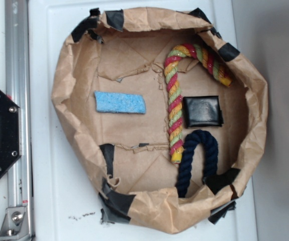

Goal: Grab the blue sponge.

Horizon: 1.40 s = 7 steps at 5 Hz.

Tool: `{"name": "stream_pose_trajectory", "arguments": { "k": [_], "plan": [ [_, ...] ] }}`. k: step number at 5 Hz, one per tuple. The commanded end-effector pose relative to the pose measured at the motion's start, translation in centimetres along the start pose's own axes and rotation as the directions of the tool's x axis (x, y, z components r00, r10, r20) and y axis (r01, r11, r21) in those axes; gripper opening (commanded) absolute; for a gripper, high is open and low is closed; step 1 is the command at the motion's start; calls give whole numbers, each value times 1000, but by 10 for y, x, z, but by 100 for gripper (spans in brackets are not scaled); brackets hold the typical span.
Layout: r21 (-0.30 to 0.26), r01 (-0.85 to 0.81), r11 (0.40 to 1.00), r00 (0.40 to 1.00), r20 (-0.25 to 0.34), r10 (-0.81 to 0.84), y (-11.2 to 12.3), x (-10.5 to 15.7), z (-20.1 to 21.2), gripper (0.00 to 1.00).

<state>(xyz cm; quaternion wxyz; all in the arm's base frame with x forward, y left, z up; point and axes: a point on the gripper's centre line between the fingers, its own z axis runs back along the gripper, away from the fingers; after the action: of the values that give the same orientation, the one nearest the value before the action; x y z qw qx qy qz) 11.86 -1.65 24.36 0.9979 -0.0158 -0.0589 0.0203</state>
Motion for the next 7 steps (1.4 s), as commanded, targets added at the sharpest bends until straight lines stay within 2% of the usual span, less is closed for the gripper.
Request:
{"name": "stream_pose_trajectory", "arguments": {
  "k": [1, 2, 3, 4, 5, 6, 7],
  "plan": [
    [0, 0, 1000, 1000, 0, 0, 0, 0, 0, 100],
    [-10, 20, 1000, 1000, 17, -20, 21, 46, -42, 100],
    [-39, 42, 998, 999, -31, -43, 23, 90, -88, 100],
    [-31, 79, 996, 990, -119, -82, 33, 109, -144, 100],
    [-19, 44, 999, 973, -226, -47, 60, 73, -192, 100],
    [-3, 45, 999, 973, -226, -44, 64, 63, -227, 100],
    [4, 52, 999, 966, -253, -49, 64, 61, -251, 100]
  ]
}}
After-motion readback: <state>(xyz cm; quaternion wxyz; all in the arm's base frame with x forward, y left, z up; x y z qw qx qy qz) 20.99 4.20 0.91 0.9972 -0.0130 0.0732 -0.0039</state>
